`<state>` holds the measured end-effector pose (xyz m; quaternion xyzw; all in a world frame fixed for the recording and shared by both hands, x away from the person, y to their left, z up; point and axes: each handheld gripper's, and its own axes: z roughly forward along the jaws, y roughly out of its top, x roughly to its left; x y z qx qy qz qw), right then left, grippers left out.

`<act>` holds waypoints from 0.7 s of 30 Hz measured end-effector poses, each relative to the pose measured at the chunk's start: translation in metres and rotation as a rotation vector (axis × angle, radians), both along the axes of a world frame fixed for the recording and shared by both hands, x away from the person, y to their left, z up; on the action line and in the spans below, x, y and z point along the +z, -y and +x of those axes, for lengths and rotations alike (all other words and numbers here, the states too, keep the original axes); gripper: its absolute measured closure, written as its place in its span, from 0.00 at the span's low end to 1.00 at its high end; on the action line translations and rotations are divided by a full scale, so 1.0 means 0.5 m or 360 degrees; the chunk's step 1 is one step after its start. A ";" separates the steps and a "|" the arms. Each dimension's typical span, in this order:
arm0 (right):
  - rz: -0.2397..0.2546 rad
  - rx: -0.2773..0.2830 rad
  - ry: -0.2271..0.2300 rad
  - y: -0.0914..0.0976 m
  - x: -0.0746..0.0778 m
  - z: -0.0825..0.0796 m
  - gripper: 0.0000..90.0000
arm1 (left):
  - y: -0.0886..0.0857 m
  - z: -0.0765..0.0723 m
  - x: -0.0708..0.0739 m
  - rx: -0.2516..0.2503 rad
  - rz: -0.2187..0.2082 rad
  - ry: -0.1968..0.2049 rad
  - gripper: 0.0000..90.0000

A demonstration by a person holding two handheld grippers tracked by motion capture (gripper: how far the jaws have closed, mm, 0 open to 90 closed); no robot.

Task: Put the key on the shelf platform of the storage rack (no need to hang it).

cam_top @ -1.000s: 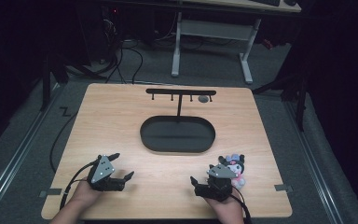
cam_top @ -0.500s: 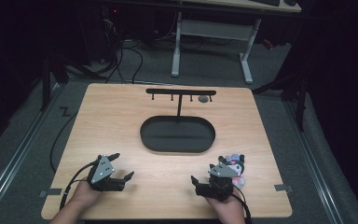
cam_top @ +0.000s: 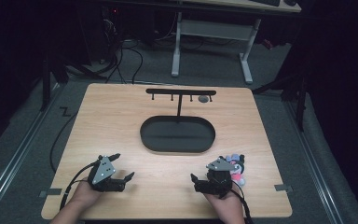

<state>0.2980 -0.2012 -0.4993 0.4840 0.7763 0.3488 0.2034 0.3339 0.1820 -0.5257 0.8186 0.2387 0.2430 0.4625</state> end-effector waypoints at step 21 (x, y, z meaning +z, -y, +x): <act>-0.0161 0.0017 -0.0309 -0.015 0.036 0.053 0.25 | -0.003 0.002 0.001 0.0004 -0.0031 -0.0014 0.17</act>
